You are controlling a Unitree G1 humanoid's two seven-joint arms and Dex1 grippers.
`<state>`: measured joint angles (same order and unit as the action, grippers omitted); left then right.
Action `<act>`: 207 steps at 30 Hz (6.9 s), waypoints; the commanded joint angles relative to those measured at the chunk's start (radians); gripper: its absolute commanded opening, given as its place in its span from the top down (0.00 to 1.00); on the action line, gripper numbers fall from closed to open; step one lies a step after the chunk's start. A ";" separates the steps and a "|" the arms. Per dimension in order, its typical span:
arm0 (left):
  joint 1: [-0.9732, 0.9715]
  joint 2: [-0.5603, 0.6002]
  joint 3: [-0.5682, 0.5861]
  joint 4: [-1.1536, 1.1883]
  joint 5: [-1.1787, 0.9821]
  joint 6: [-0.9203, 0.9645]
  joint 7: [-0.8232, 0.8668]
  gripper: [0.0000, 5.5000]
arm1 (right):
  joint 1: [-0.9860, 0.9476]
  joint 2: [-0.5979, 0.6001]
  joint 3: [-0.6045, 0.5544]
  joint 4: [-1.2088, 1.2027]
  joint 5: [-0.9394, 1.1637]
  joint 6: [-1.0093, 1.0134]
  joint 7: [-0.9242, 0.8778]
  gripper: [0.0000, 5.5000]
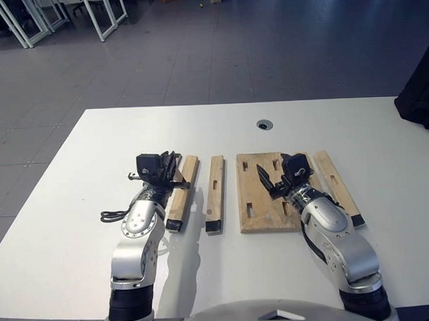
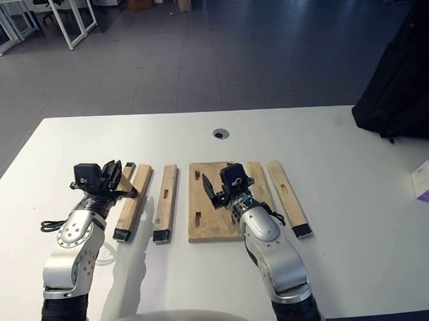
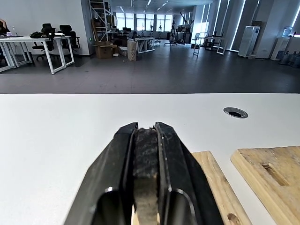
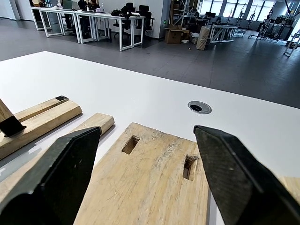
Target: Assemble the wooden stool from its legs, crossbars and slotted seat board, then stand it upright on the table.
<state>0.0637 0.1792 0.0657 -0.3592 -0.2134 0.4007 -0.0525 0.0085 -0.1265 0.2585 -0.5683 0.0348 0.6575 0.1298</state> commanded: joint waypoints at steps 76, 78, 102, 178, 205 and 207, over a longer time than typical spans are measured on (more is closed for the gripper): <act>0.115 -0.025 -0.018 -0.063 -0.046 0.520 -0.062 0.63 | -0.037 0.006 -0.125 -0.007 -0.007 0.100 -0.005 0.34; 0.014 -0.036 0.031 -0.170 -0.115 0.541 -0.079 0.63 | -0.059 -0.006 -0.163 0.002 0.008 0.110 0.007 0.34; -0.447 0.050 0.219 0.097 -1.255 0.808 -0.438 0.63 | -0.537 -0.088 -0.568 0.324 1.760 0.523 -0.140 0.34; -0.441 0.753 -0.858 -0.076 0.524 0.366 -0.894 0.21 | -0.293 -0.389 -0.209 0.495 0.781 0.165 0.469 0.62; -0.357 0.494 -0.661 -0.069 0.480 0.435 -0.862 0.21 | -0.241 -0.332 0.031 0.695 0.378 0.047 0.586 0.62; -0.363 0.488 -0.651 -0.064 0.474 0.435 -0.865 0.21 | -0.293 -0.337 -0.012 0.759 0.389 0.022 0.624 0.62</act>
<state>-0.3171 0.7268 -0.5516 -0.4264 0.3240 0.8478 -0.8951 -0.3469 -0.4804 0.1993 0.0028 0.4652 0.5911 0.7405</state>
